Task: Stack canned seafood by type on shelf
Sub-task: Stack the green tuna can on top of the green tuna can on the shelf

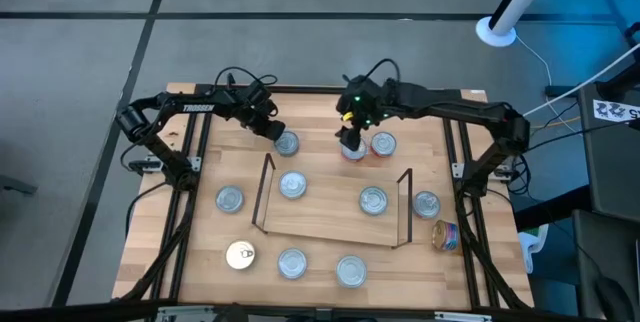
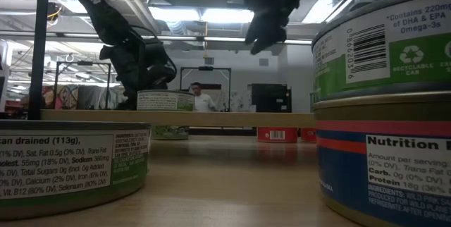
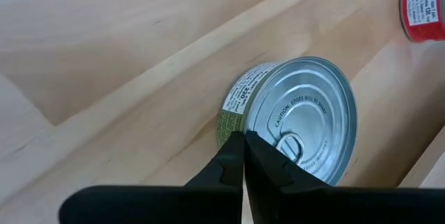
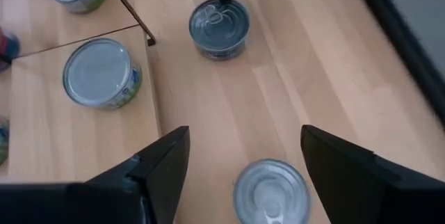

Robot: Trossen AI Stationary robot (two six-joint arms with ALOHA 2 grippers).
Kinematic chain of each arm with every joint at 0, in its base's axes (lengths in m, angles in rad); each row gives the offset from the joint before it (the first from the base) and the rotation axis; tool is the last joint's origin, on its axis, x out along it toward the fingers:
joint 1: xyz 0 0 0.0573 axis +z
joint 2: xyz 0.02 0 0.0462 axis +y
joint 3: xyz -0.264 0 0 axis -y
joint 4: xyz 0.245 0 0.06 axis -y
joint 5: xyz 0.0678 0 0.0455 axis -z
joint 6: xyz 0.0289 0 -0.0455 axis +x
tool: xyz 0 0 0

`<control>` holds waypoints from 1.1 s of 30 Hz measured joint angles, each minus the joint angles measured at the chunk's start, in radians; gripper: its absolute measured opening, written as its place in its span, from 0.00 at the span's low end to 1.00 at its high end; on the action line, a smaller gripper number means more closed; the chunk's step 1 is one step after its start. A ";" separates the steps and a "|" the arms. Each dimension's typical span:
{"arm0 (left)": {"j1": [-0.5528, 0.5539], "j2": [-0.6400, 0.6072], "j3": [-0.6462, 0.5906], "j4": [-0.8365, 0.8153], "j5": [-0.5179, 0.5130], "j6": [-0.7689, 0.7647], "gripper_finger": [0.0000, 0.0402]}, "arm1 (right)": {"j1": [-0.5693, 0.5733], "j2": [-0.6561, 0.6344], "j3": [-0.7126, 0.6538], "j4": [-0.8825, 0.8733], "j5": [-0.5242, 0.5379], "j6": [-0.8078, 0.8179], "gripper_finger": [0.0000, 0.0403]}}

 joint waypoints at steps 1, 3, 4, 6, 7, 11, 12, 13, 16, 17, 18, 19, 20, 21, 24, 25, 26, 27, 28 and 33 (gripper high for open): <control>0.000 0.000 0.000 0.001 0.001 0.006 0.00 | 0.000 0.012 0.000 0.013 -0.011 0.012 0.68; 0.000 0.000 0.000 0.007 0.003 0.008 0.00 | 0.000 0.037 0.000 0.043 -0.035 0.034 0.68; 0.000 0.001 -0.001 0.014 0.003 0.008 0.00 | 0.000 0.050 0.000 0.059 -0.050 0.046 0.68; 0.000 0.001 -0.001 0.031 0.003 0.009 0.00 | 0.000 0.074 0.000 0.081 -0.089 0.060 0.68; 0.000 0.002 -0.001 0.040 0.009 0.009 0.00 | 0.000 0.084 0.000 0.092 -0.107 0.072 0.68; 0.004 0.002 -0.001 0.069 0.049 0.008 0.00 | 0.000 0.117 0.000 0.103 -0.131 0.076 0.68; 0.003 0.002 -0.001 0.074 0.056 0.007 0.00 | 0.000 0.124 0.000 0.103 -0.131 0.076 0.68; 0.003 0.002 -0.001 0.080 0.063 0.007 0.00 | 0.000 0.129 0.000 0.103 -0.131 0.076 0.68; 0.003 0.002 -0.001 0.108 0.090 -0.005 0.00 | 0.000 0.146 0.000 0.104 -0.131 0.077 0.68; 0.003 0.002 -0.001 0.118 0.097 -0.015 0.00 | 0.000 0.154 0.000 0.105 -0.131 0.081 0.68; 0.003 0.002 -0.001 0.130 0.104 -0.022 0.00 | 0.000 0.161 0.000 0.108 -0.132 0.089 0.68; 0.003 0.002 -0.001 0.143 0.113 -0.027 0.00 | 0.000 0.168 0.000 0.107 -0.132 0.102 0.68; 0.003 0.001 -0.001 0.156 0.124 -0.032 0.00 | 0.000 0.175 0.000 0.109 -0.131 0.109 0.68; 0.003 0.001 -0.001 0.169 0.137 -0.038 0.00 | 0.000 0.179 0.000 0.111 -0.131 0.119 0.68; 0.003 0.000 -0.001 0.198 0.174 -0.047 0.00 | -0.002 0.190 0.000 0.122 -0.132 0.154 0.68; 0.003 0.000 -0.001 0.205 0.184 -0.048 0.00 | -0.006 0.191 0.000 0.122 -0.132 0.163 0.68; 0.003 0.000 -0.001 0.212 0.193 -0.050 0.00 | -0.007 0.191 0.000 0.129 -0.133 0.176 0.68; 0.003 0.000 -0.001 0.217 0.200 -0.056 0.00 | -0.009 0.190 0.000 0.140 -0.132 0.192 0.68; 0.003 0.000 -0.001 0.224 0.205 -0.061 0.00 | -0.016 0.190 0.000 0.152 -0.132 0.209 0.68; 0.003 0.000 -0.001 0.255 0.229 -0.069 0.00 | -0.070 0.191 0.000 0.204 -0.224 0.313 0.68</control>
